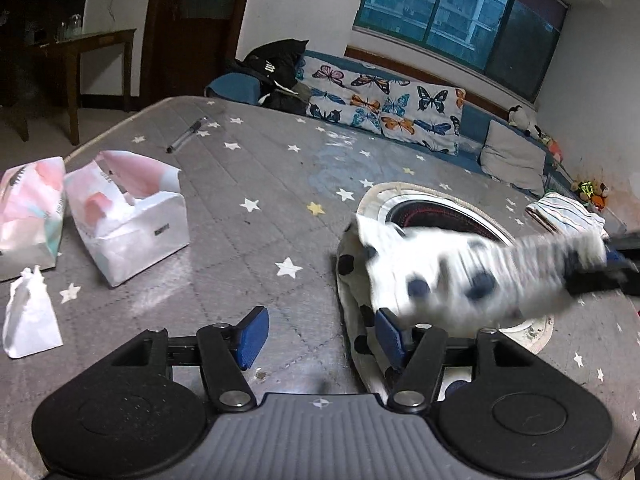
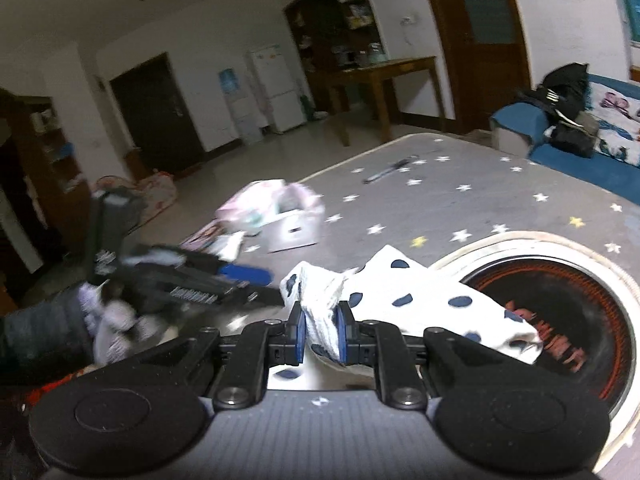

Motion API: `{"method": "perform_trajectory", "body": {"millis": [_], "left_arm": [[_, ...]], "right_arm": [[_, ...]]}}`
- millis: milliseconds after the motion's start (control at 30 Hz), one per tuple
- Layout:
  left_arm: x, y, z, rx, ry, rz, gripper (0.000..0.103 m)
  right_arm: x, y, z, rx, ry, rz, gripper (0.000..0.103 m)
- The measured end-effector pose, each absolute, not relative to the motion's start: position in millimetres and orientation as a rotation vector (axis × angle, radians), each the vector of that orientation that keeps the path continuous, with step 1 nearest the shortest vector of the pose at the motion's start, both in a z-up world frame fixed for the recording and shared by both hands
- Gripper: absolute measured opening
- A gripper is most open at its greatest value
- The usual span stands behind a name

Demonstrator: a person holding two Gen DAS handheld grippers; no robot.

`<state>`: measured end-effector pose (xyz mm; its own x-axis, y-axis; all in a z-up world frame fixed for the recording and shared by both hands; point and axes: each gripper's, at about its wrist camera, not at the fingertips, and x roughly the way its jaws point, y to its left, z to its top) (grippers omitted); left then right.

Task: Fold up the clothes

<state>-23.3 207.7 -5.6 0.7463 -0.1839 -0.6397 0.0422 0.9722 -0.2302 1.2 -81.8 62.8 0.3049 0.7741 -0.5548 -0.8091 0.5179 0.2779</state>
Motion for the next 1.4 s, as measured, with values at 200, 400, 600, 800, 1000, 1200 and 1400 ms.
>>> {"method": "perform_trajectory", "body": {"millis": [200, 400, 600, 800, 1000, 1200, 1400], "left_arm": [[-30, 208, 1, -0.205, 0.701, -0.128, 0.064], [-34, 201, 9, -0.194, 0.683, -0.163, 0.064], [-29, 180, 17, -0.174, 0.667, -0.252, 0.064], [-29, 156, 10, -0.155, 0.695, -0.351, 0.060], [-49, 145, 0, -0.136, 0.726, -0.430, 0.044], [-71, 141, -6, -0.127, 0.748, -0.454, 0.040], [-79, 145, -3, -0.135, 0.737, -0.448, 0.040]], "right_arm": [[-43, -83, 53, -0.218, 0.656, 1.120, 0.014], [-80, -79, 37, -0.465, 0.583, 1.158, 0.016], [-100, -76, 28, -0.584, 0.547, 1.160, 0.023], [-115, -76, 22, -0.622, 0.560, 1.164, 0.024], [-125, -84, 22, -0.624, 0.604, 1.160, 0.025], [-125, -86, 28, -0.569, 0.603, 1.120, 0.037], [-126, -67, 23, -0.592, 0.578, 1.125, 0.044]]}}
